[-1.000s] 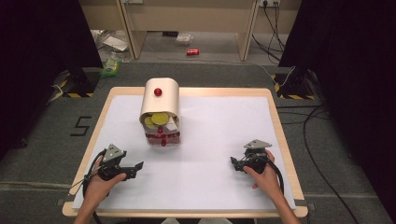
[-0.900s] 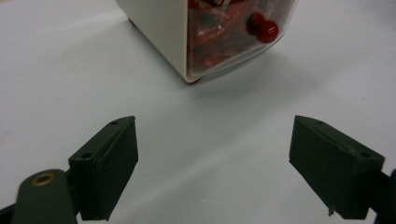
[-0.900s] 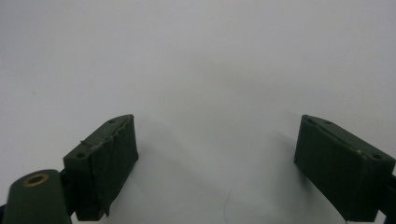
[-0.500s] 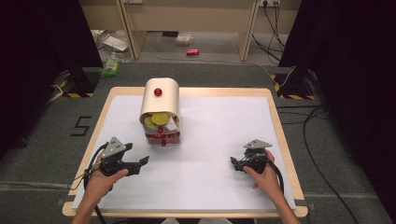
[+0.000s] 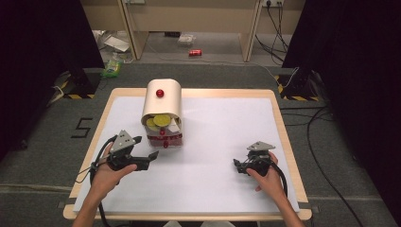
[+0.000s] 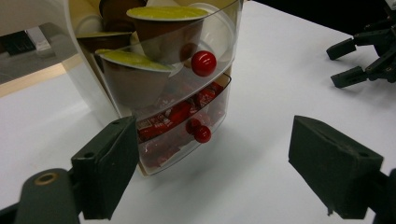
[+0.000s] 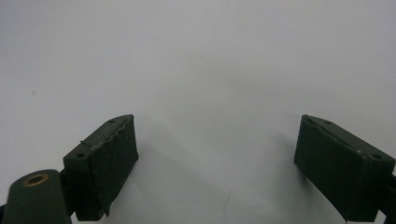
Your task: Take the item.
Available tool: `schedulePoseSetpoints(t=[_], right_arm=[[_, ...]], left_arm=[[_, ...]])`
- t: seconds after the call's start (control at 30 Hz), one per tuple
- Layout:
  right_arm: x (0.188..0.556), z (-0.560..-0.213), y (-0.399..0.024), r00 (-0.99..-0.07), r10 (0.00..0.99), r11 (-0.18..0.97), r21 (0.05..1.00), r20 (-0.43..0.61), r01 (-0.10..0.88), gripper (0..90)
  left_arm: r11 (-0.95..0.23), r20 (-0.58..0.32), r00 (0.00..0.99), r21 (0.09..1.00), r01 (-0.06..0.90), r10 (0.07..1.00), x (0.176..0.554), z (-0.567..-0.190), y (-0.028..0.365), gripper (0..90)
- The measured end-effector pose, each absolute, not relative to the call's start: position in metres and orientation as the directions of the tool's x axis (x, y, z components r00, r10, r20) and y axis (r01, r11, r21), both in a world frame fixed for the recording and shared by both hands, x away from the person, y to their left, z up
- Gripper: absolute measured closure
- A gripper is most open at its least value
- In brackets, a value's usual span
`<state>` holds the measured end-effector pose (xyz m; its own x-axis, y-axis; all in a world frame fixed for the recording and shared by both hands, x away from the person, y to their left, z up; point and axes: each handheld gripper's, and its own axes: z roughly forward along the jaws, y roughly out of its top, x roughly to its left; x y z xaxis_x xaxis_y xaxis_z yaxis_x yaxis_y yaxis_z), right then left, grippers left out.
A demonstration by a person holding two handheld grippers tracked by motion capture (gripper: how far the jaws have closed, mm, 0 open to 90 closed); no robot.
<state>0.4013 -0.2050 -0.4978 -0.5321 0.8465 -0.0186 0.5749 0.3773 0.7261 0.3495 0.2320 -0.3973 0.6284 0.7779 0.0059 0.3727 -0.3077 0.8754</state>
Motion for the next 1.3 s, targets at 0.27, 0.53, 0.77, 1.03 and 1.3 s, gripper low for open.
schedulePoseSetpoints(t=[0.27, 0.53, 0.77, 1.03, 1.3], right_arm=[[0.401, -0.498, -0.205, -0.532, 0.846, 0.377, 0.726, -0.018, 0.575, 13.5], [0.401, -0.498, -0.205, -0.532, 0.847, 0.377, 0.725, -0.018, 0.576, 13.5], [0.401, -0.498, -0.205, -0.532, 0.847, 0.377, 0.725, -0.017, 0.577, 13.5], [0.401, -0.498, -0.205, -0.532, 0.847, 0.377, 0.725, -0.018, 0.576, 13.5], [0.401, -0.498, -0.205, -0.533, 0.846, 0.377, 0.726, -0.018, 0.575, 13.5]], left_arm=[[-0.317, 0.03, 0.639, 0.885, 0.34, 0.769, 0.351, -0.38, 0.226, 16.2], [-0.326, 0.049, 0.647, 0.891, 0.315, 0.761, 0.36, -0.366, 0.216, 16.3], [-0.334, 0.054, 0.641, 0.885, 0.324, 0.766, 0.375, -0.364, 0.21, 16.6], [-0.343, 0.054, 0.639, 0.877, 0.336, 0.767, 0.386, -0.364, 0.206, 16.6], [-0.358, 0.065, 0.639, 0.869, 0.341, 0.766, 0.39, -0.367, 0.204, 16.2]])
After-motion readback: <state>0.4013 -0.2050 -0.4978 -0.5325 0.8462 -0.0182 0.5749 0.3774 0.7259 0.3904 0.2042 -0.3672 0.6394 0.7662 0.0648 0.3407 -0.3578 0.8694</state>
